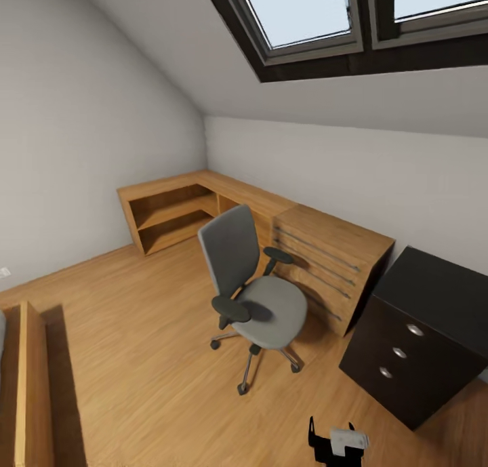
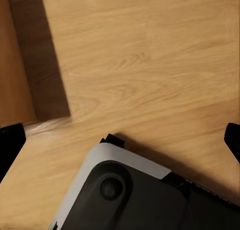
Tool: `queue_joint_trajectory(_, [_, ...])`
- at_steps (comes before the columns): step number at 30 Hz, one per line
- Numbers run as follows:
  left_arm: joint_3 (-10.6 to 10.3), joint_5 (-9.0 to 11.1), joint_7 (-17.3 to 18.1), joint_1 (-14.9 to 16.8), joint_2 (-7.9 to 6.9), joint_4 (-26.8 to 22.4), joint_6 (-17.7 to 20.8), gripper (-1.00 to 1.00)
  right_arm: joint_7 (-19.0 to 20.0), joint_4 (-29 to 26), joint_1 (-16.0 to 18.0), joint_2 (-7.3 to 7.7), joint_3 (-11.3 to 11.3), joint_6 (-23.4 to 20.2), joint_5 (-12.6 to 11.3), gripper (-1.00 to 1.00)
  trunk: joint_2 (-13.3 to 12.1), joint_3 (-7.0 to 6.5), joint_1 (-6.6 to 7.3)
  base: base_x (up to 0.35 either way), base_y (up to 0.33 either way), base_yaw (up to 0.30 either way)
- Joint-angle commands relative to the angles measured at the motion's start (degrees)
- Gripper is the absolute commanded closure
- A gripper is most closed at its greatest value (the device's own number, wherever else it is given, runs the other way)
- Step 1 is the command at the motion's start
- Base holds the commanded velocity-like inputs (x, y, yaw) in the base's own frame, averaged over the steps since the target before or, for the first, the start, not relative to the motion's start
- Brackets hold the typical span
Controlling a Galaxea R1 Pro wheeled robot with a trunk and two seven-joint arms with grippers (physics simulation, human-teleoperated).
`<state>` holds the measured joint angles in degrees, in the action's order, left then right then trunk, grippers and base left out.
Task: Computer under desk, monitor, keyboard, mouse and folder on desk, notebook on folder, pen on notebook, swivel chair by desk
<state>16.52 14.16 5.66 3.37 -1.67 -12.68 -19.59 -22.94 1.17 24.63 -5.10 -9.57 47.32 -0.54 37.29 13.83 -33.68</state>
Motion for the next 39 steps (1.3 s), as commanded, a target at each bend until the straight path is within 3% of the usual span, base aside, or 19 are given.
queue_joint_trajectory(1, [0.18, 0.60, 0.58, 0.06, -0.02, 0.10, -0.12, -1.00, -0.52, 0.13, 0.05, 0.21, -0.56, 0.89, 0.03, -1.00, 0.07, 0.05, -0.01, 0.000, 0.000, 0.282])
queue_joint_trajectory(8, [0.18, 0.60, 0.58, 0.06, -0.02, 0.07, -0.21, -1.00, -0.73, 0.15, -2.35, 1.76, -0.56, 3.70, 0.12, -1.00, 0.07, -0.13, -0.01, 0.000, 0.000, 0.282])
queue_joint_trajectory(14, [0.21, 0.62, 0.55, 0.06, -0.07, 0.07, -0.35, -1.00, -0.52, 0.18, -6.40, 4.93, -0.62, 4.50, 0.38, -1.00, 0.07, -0.29, -0.01, 0.000, 0.000, 0.282])
queue_joint_trajectory(19, [0.26, 0.67, 0.51, 0.04, -0.12, 0.03, -0.82, -1.00, -0.32, 0.21, -8.05, 6.55, -0.68, 4.66, 0.45, -1.00, 0.07, -0.34, -0.01, 0.000, 0.000, 0.282])
queue_joint_trajectory(26, [0.27, 0.66, 0.51, 0.05, -0.12, 0.02, -1.38, -1.00, 1.40, 0.23, -10.07, 6.88, -0.84, 6.88, 1.16, -1.00, 0.07, -0.36, -0.01, 0.000, 0.000, 0.282])
queue_joint_trajectory(35, [0.19, 0.60, 0.58, 0.06, -0.09, 0.02, -1.49, -1.00, 11.67, 0.23, -11.82, 6.88, -0.86, 8.08, 3.01, -1.00, 0.07, -0.24, -0.01, 0.000, 0.000, 0.282])
queue_joint_trajectory(39, [0.19, 0.60, 0.58, 0.06, -0.09, 0.02, -1.50, -1.00, 13.24, 0.23, -11.96, 7.07, -0.83, 8.00, 3.16, -1.00, 0.07, -0.16, -0.01, 0.000, 0.000, 0.278])
